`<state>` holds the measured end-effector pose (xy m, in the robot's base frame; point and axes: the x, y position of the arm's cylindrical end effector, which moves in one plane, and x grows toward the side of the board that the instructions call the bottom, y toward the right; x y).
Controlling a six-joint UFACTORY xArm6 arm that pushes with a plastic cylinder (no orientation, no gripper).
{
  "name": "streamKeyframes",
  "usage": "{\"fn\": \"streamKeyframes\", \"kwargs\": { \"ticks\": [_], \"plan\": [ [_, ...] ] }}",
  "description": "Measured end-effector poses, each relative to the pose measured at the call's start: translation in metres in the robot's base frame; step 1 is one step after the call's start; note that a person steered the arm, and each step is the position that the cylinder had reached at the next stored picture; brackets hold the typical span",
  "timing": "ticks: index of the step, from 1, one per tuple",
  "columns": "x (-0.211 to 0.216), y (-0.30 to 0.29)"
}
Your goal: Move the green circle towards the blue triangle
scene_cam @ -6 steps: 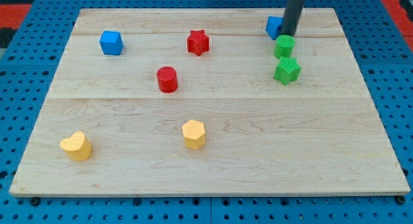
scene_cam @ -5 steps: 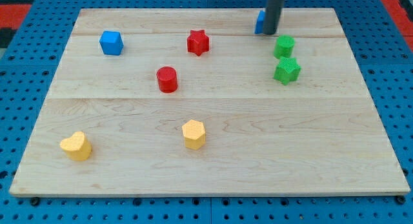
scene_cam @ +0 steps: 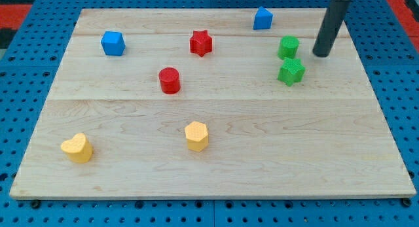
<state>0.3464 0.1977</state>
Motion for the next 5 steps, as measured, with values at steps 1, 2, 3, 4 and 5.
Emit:
{"fn": "streamKeyframes", "kwargs": {
  "ticks": [1,2,3,4,5],
  "plan": [
    [-0.001,-0.046],
    [-0.013,-0.065],
    [-0.028,-0.066],
    [-0.031,-0.086],
    [-0.033,-0.101]
  ]
}}
